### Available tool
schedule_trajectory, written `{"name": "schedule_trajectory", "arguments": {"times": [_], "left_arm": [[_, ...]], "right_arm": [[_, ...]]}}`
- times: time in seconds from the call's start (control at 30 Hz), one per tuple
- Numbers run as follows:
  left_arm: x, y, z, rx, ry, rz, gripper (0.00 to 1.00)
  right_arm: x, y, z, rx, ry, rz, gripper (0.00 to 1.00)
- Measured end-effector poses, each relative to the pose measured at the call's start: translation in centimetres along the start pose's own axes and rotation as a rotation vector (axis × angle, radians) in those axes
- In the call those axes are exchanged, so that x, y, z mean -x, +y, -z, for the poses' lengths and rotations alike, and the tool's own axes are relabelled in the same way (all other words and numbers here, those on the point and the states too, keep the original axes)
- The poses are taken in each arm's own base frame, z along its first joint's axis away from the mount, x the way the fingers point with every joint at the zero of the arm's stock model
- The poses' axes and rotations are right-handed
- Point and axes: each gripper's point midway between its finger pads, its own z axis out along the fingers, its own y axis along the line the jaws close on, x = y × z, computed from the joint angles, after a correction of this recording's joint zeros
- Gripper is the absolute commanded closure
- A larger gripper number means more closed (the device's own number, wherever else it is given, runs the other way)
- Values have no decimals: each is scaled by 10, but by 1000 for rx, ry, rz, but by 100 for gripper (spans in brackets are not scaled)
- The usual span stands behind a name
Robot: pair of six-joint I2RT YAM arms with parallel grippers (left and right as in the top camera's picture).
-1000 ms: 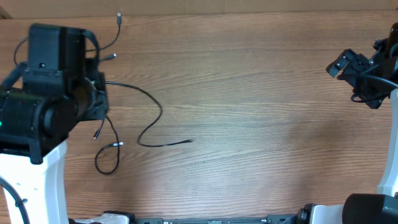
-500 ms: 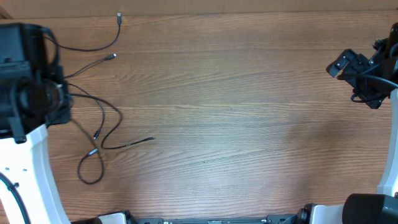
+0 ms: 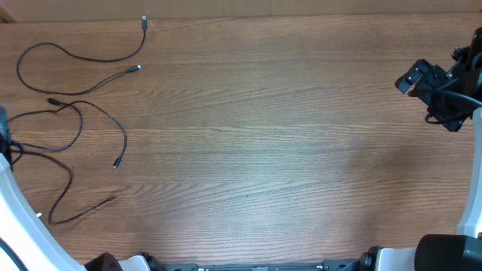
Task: Untangle cables
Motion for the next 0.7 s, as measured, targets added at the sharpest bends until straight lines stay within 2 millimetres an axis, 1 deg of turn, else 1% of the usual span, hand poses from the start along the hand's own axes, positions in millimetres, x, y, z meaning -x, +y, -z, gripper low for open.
{"name": "schedule_trajectory", "arguments": {"times": [0.1, 0.23, 0.5, 0.7], "left_arm": [[9, -11, -11, 2, -39, -49, 96], [7, -23, -30, 34, -42, -148, 96], [-10, -36, -73, 134, 23, -365, 96], [-33, -45, -102, 158, 125, -491, 96]], "right_arm": [[0, 0, 0, 0, 0, 0, 0], [0, 0, 0, 0, 0, 0, 0], [0, 0, 0, 0, 0, 0, 0], [0, 0, 0, 0, 0, 0, 0]]}}
